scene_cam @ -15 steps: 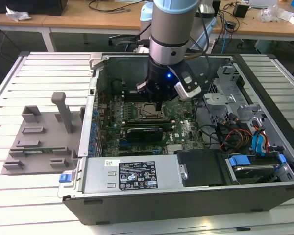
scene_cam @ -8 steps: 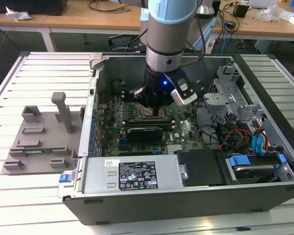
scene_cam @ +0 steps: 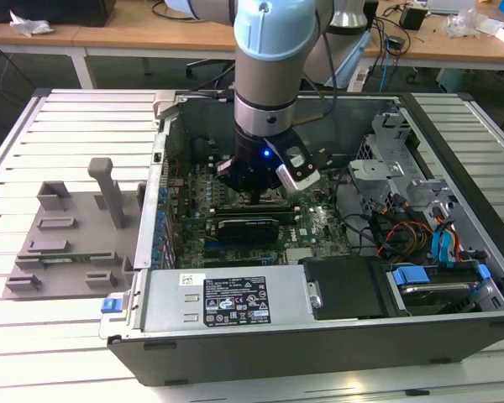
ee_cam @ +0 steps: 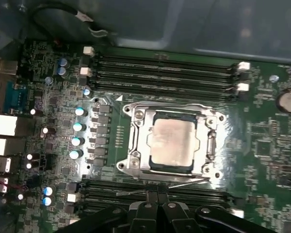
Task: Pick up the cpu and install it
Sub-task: 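Install the second cpu locking lever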
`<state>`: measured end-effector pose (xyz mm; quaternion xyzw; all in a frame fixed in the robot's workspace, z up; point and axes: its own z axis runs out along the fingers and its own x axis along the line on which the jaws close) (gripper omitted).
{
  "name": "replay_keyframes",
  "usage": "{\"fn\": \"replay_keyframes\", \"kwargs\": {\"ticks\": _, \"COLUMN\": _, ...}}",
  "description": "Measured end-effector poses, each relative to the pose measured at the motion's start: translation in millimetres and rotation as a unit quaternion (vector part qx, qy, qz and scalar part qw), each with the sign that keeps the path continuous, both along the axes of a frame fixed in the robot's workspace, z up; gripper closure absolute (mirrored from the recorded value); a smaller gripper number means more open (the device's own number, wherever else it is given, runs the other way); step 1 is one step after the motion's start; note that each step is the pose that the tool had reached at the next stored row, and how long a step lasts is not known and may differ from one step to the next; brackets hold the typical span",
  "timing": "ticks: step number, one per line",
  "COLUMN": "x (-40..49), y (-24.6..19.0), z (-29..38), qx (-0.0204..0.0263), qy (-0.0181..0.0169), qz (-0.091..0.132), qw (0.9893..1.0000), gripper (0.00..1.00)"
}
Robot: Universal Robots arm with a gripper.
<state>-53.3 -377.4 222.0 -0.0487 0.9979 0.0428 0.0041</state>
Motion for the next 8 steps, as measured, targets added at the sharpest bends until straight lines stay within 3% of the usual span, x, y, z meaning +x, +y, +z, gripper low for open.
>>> {"fn": "replay_keyframes", "kwargs": {"ticks": 5, "x": -9.4, "y": -0.8, "z": -6.7, "qx": 0.0023, "qy": 0.0, "qz": 0.0, "qw": 1.0, "gripper": 0.89}}
{"fn": "replay_keyframes", "kwargs": {"ticks": 8, "x": -20.0, "y": -0.8, "z": -9.6, "qx": 0.0067, "qy": 0.0, "qz": 0.0, "qw": 1.0, "gripper": 0.89}}
